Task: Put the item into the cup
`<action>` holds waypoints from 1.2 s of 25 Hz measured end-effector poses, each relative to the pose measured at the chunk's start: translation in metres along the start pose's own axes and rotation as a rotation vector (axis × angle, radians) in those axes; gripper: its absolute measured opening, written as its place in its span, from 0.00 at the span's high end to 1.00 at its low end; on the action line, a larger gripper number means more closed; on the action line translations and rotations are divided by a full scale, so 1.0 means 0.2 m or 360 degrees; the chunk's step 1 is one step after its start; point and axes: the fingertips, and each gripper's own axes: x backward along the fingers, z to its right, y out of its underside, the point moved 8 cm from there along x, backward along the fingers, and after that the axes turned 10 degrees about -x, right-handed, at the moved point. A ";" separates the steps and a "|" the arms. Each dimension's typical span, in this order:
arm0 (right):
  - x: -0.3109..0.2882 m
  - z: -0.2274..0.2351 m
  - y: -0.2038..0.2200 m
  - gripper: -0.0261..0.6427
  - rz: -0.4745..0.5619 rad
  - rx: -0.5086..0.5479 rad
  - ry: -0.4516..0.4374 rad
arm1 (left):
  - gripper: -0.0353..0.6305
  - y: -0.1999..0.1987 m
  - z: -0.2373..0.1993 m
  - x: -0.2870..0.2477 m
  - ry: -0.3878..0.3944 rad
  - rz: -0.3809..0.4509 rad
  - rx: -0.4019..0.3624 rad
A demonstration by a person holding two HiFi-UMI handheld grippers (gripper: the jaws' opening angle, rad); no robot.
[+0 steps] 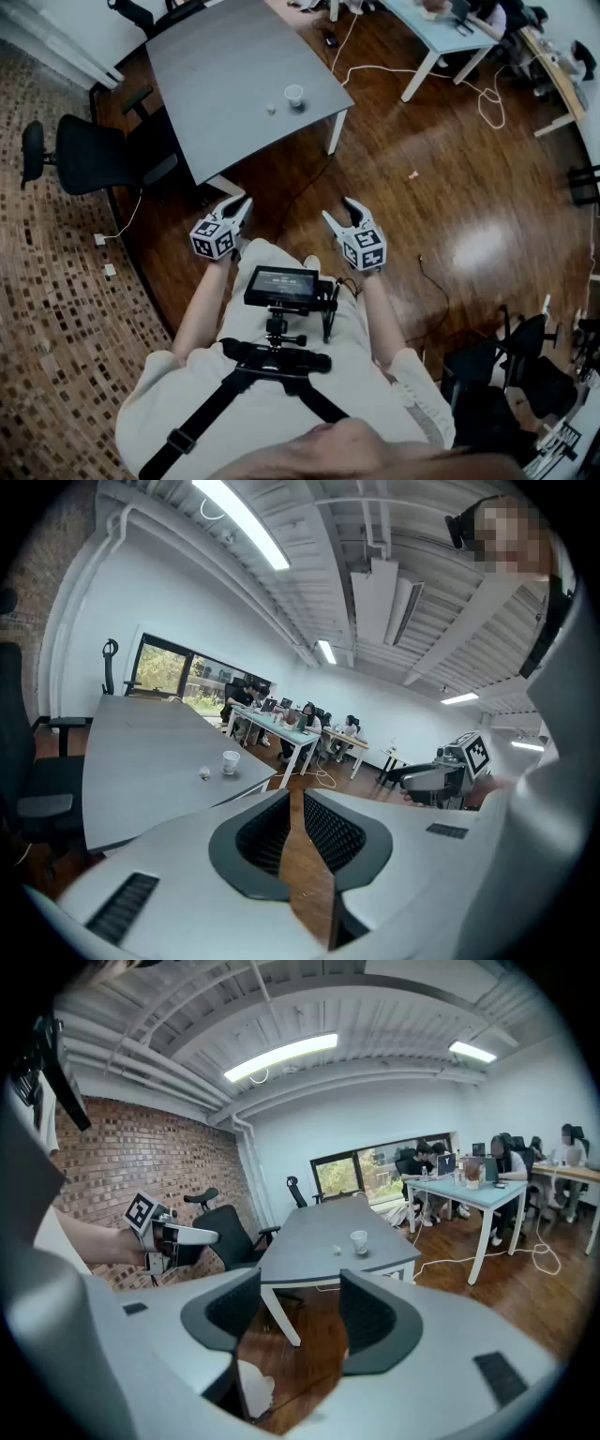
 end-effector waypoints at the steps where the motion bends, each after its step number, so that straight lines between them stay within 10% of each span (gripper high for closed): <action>1: 0.01 0.03 0.01 0.55 -0.0010 -0.0010 0.0004 | 0.88 0.00 0.02 -0.02 0.0008 -0.0005 -0.0004; 11: -0.11 0.21 -0.06 0.55 -0.0034 -0.0048 0.0007 | 0.86 0.00 -0.05 -0.26 0.0040 -0.0060 0.0022; 30: -1.03 0.66 -0.88 0.55 -0.0066 -0.0057 0.0028 | 0.74 -0.38 -1.01 -1.38 0.0120 -0.0427 -0.0076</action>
